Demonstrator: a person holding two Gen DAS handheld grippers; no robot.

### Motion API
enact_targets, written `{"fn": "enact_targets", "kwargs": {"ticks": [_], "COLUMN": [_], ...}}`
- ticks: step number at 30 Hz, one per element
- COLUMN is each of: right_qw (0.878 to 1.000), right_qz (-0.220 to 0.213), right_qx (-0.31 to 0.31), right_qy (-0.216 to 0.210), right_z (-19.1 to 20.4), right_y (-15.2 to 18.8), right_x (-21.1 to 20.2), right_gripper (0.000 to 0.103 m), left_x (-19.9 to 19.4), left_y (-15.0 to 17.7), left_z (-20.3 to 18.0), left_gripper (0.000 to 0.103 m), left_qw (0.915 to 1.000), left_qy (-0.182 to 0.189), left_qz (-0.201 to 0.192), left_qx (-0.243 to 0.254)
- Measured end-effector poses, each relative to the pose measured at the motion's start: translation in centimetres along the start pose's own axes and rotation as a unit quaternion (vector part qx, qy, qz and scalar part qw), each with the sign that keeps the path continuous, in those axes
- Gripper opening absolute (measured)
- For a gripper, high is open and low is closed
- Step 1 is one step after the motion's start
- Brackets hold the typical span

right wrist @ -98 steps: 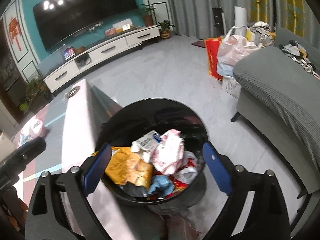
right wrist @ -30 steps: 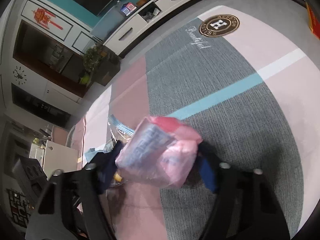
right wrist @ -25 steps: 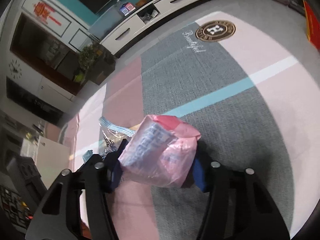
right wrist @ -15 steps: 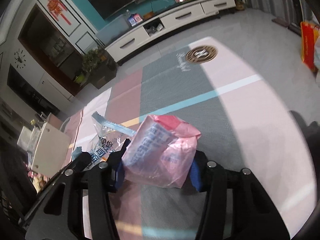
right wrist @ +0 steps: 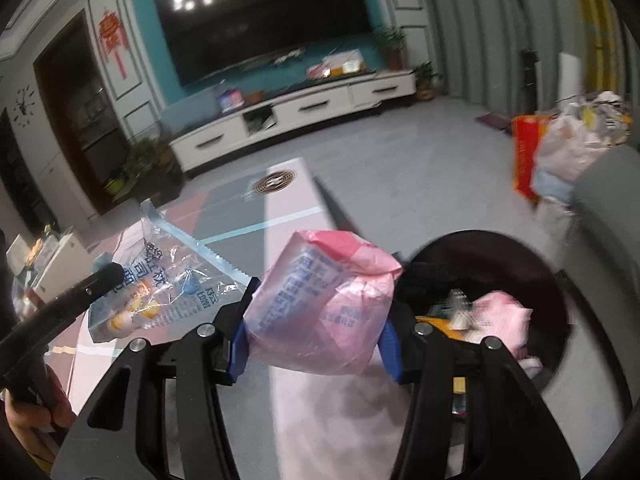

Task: Collect trash
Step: 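Carry snack bag and pink plastic bag over the black bin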

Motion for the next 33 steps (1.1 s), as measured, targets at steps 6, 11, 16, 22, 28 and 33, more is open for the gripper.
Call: {"fn": "enact_targets", "kwargs": {"ticks": [6, 11, 16, 22, 28, 33], "right_qw": [0.999, 0.996, 0.994, 0.993, 0.992, 0.991], "right_qz": [-0.032, -0.045, -0.04, -0.021, -0.001, 0.012], "right_qx": [0.006, 0.01, 0.028, 0.05, 0.05, 0.051], "right_qy": [0.042, 0.074, 0.097, 0.108, 0.116, 0.125], "right_z": [-4.7, -7.9, -11.0, -13.6, -14.9, -15.9], "right_y": [0.6, 0.8, 1.6, 3.1, 4.1, 4.7], "right_x": [-3.6, -4.6, -4.6, -3.7, -2.8, -2.2], "right_gripper": [0.052, 0.053, 0.053, 0.053, 0.053, 0.053], "left_x": [0.7, 1.8, 4.0, 7.5, 10.5, 12.2], "left_y": [1.2, 1.9, 2.8, 4.2, 5.5, 6.2], "left_z": [-7.1, -11.4, -15.0, -17.0, -18.0, -18.5], "left_gripper": [0.016, 0.017, 0.017, 0.017, 0.017, 0.017], "left_qw": [0.999, 0.9974, 0.9951, 0.9935, 0.9917, 0.9895], "left_qy": [0.023, 0.04, 0.043, 0.036, 0.03, 0.02], "left_qz": [0.003, 0.013, 0.024, 0.047, 0.072, 0.086], "left_qx": [0.038, 0.058, 0.086, 0.097, 0.103, 0.114]}}
Point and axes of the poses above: each gripper's, at about its wrist camera, not at the fingertips, and x roughly the way its jaws point, z to its left, y to its underside, the point moved 9 cm from there along x, roughly the way its jaws point, and after that the axes turned 9 degrees about -x, right-handed, at the moved point
